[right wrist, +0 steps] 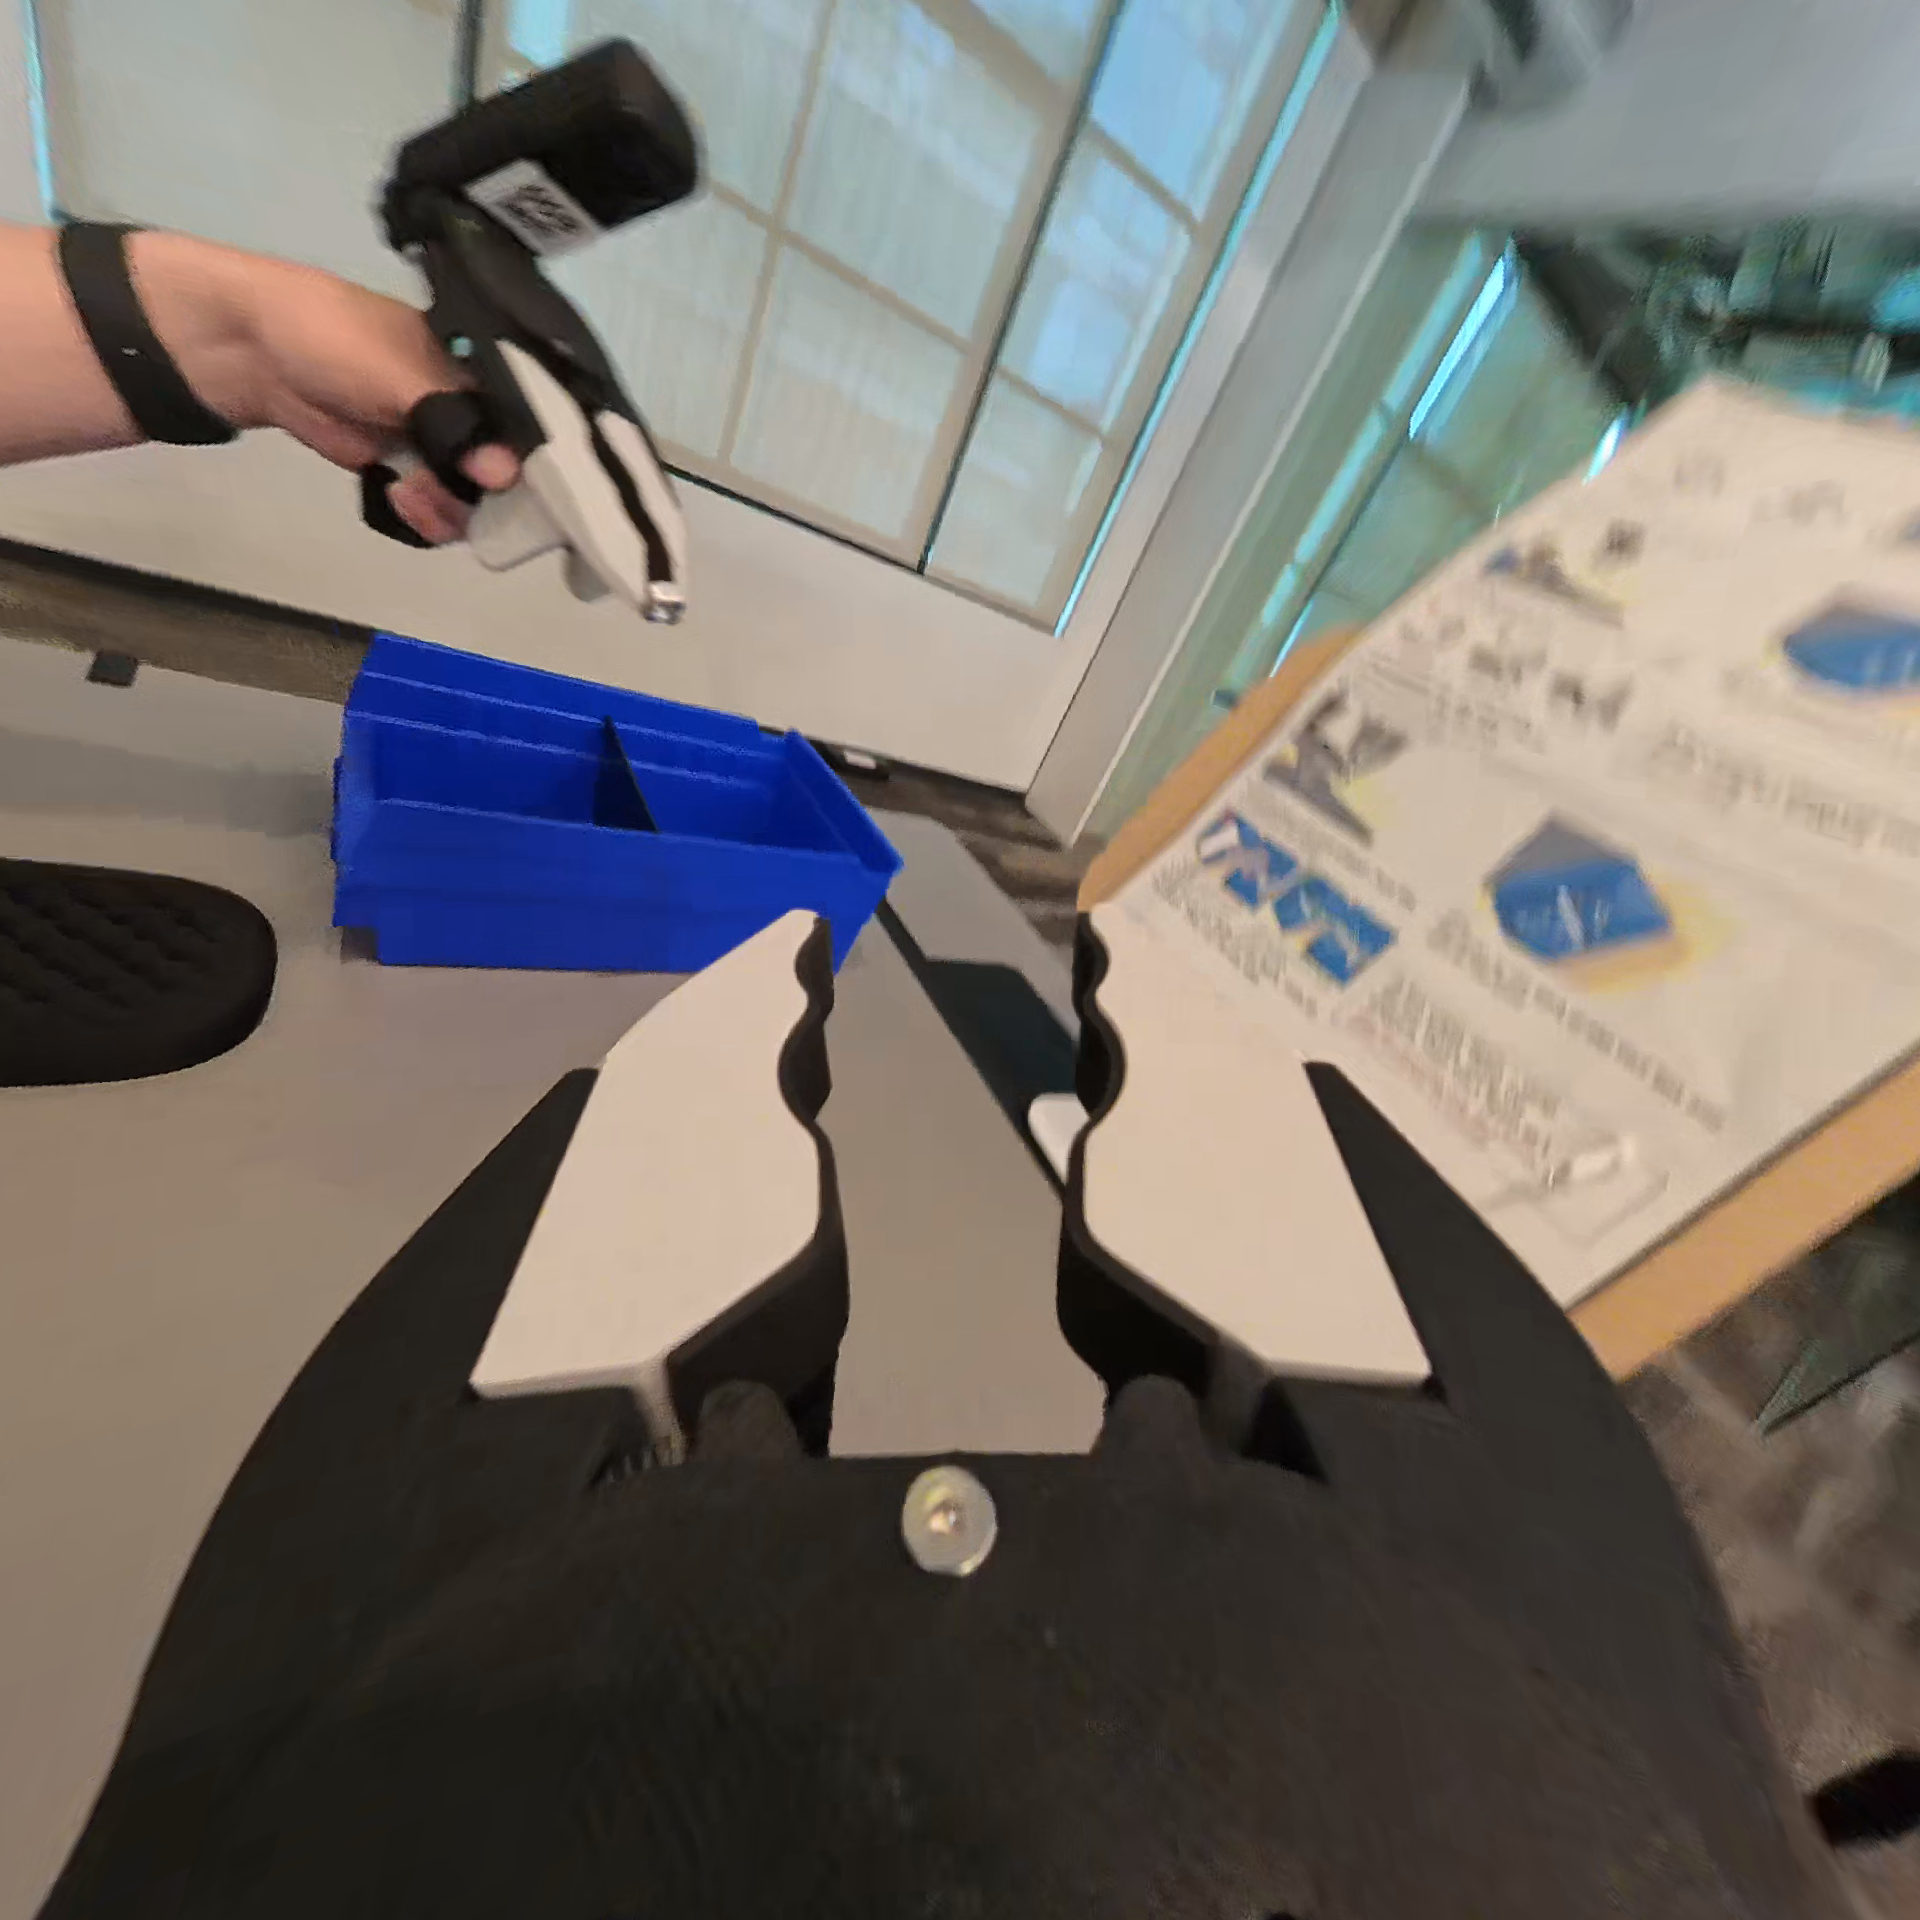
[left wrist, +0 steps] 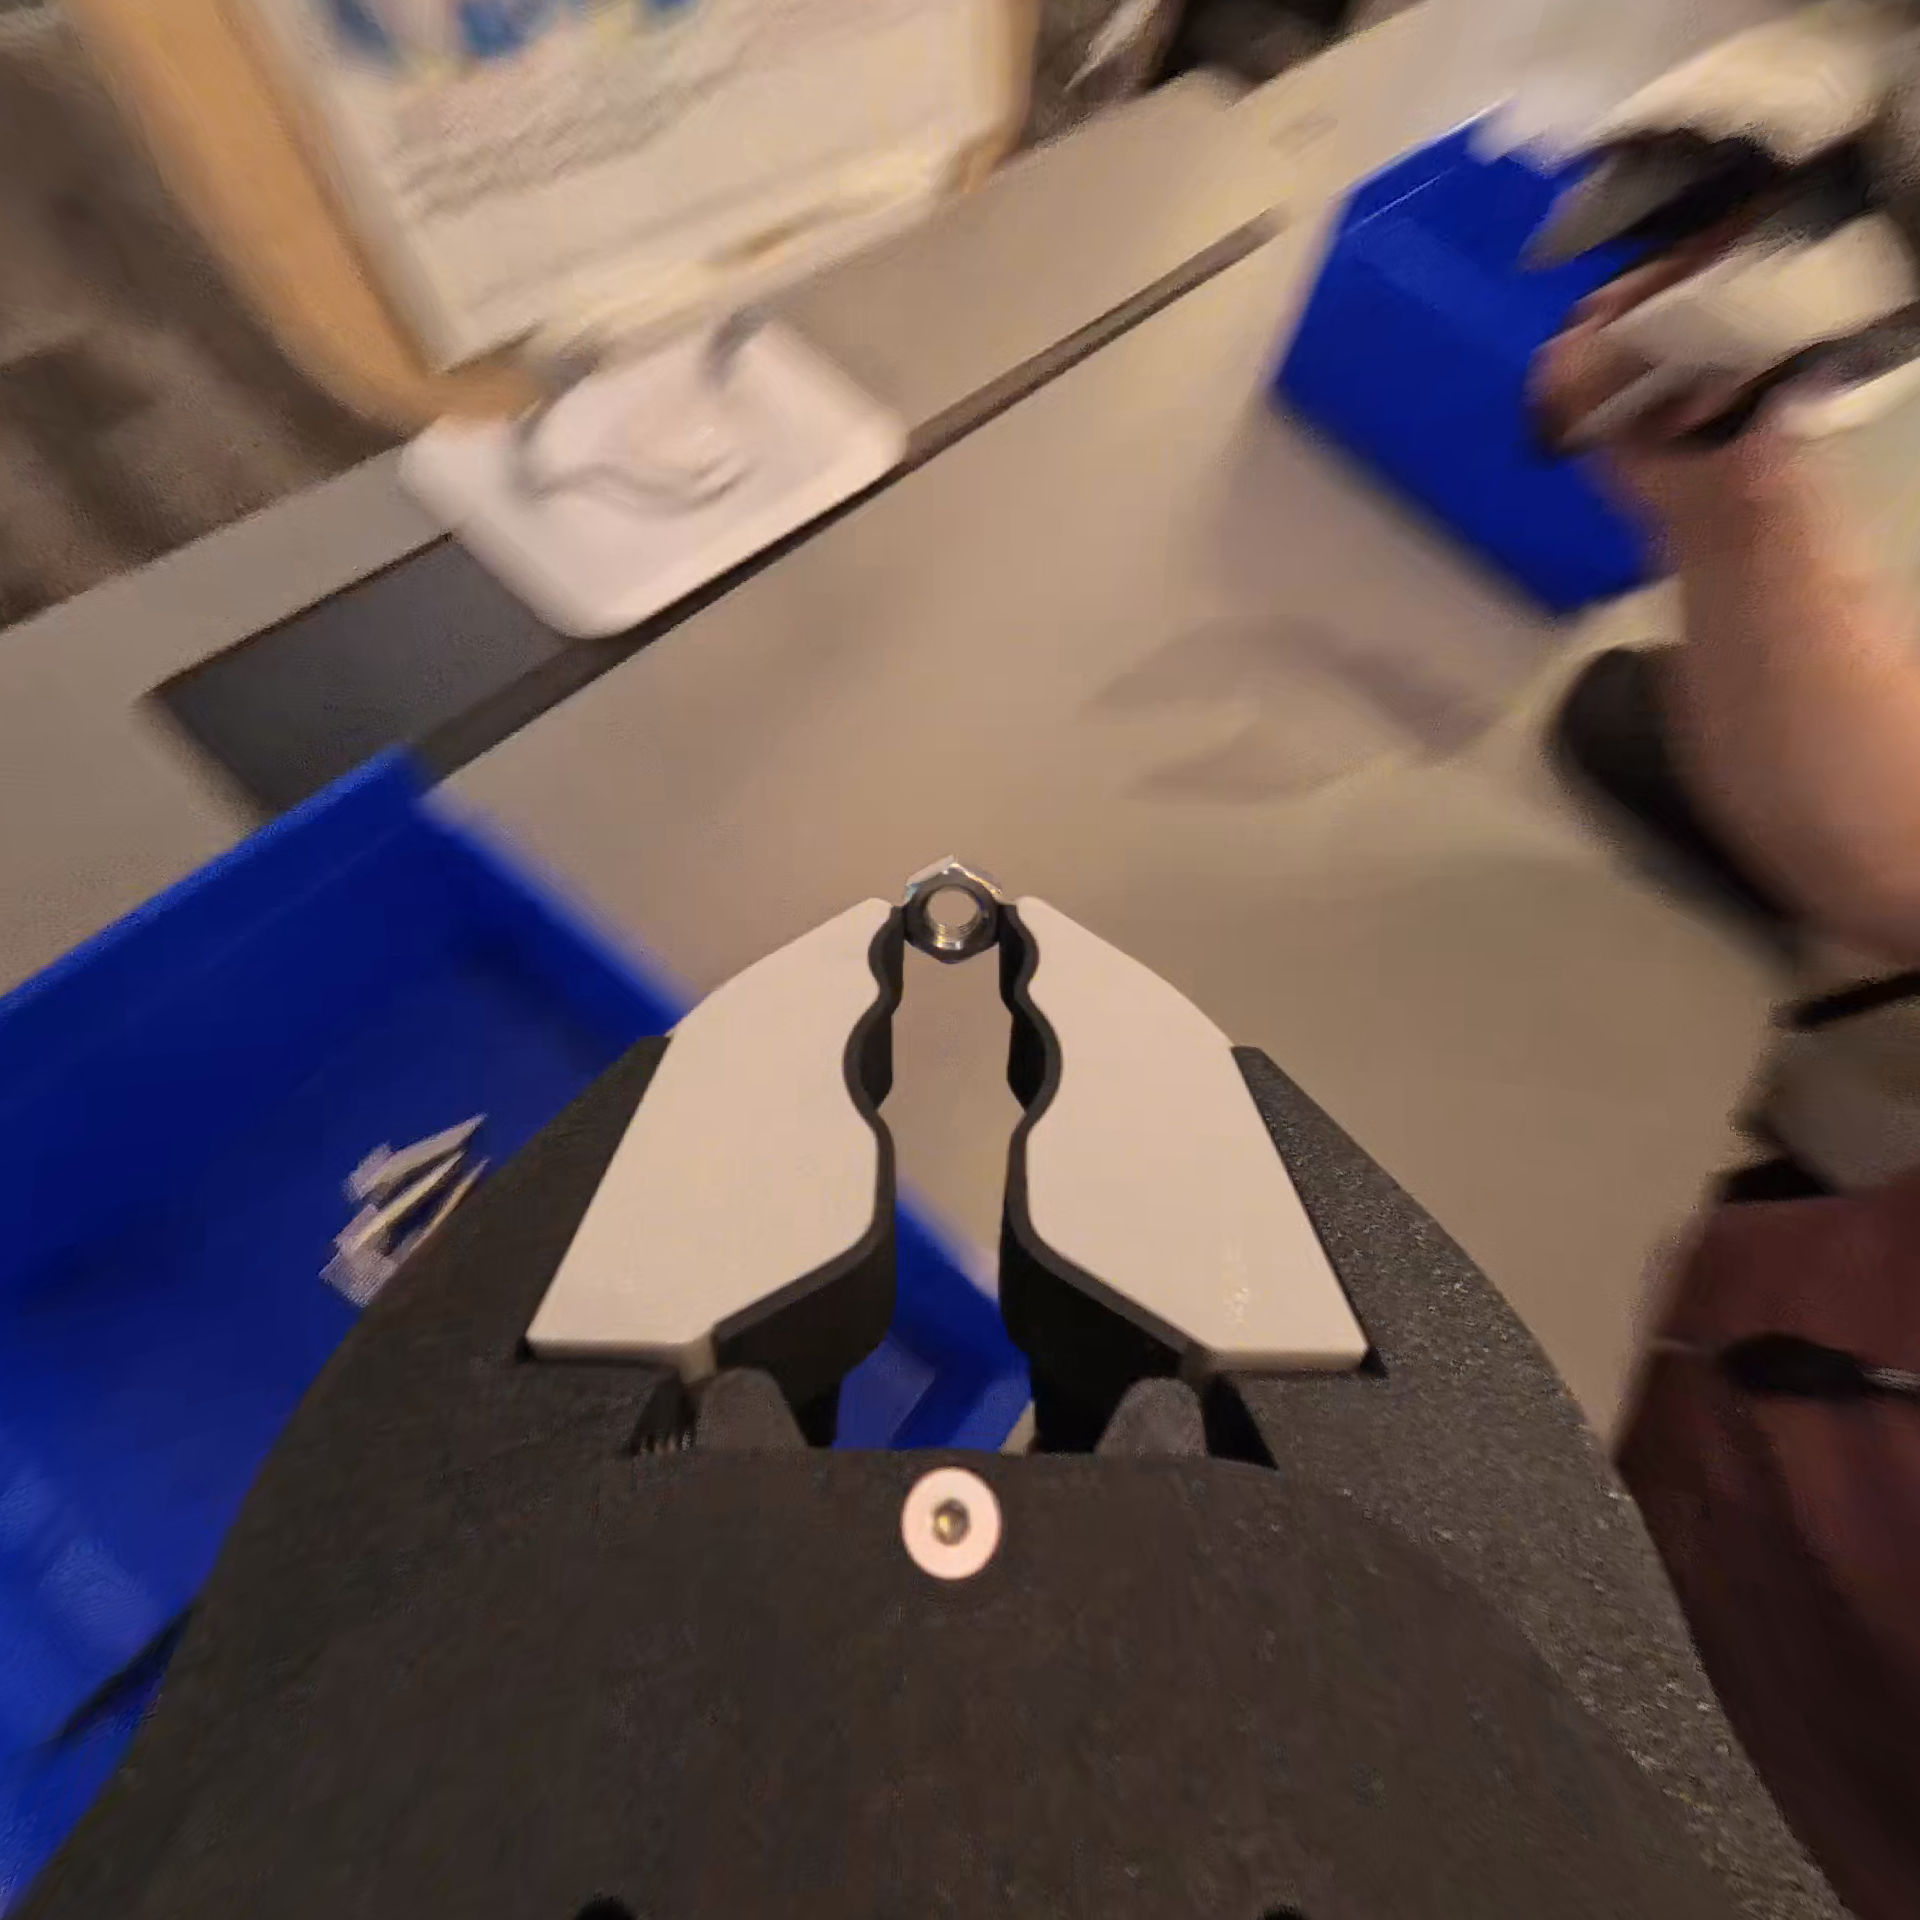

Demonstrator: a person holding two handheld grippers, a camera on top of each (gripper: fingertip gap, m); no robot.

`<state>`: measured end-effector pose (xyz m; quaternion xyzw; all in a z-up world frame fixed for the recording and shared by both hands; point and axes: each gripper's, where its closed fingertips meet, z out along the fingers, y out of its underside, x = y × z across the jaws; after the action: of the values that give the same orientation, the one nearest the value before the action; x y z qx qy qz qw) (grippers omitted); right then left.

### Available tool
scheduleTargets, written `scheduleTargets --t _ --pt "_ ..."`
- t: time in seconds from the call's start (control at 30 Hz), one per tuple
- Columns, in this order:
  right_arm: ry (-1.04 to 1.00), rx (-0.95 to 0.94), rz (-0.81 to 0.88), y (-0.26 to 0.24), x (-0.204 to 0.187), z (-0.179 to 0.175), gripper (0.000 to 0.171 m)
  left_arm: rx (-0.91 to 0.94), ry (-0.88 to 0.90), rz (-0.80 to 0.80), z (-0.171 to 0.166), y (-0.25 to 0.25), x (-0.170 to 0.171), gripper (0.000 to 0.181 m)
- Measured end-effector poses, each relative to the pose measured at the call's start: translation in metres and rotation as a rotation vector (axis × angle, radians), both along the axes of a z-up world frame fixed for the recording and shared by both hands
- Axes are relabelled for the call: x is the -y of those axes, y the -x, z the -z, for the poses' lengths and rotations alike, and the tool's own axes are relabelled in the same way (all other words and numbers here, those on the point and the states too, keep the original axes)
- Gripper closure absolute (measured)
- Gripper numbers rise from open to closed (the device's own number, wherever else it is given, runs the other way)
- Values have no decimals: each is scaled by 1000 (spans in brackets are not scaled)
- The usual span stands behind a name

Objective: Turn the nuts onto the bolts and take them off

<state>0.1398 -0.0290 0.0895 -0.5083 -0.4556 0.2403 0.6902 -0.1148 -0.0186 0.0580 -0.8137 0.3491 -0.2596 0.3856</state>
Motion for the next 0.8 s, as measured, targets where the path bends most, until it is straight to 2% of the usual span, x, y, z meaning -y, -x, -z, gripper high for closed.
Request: scheduleTargets --t 0.07,0.17,0.3,0.47,0.8 --pt "-148 26 -31 19 28 -15 126 138 5 134 -21 -55 22 164" --pt "-350 80 -84 45 69 -25 126 322 73 308 -29 -125 57 164" --pt "-440 180 -111 63 88 -15 126 541 221 468 -33 -177 88 165" --pt "-488 254 -75 67 81 -1 130 621 302 525 -30 -199 97 164" --pt "-628 349 -16 69 80 7 145 619 366 523 -22 -202 98 165"
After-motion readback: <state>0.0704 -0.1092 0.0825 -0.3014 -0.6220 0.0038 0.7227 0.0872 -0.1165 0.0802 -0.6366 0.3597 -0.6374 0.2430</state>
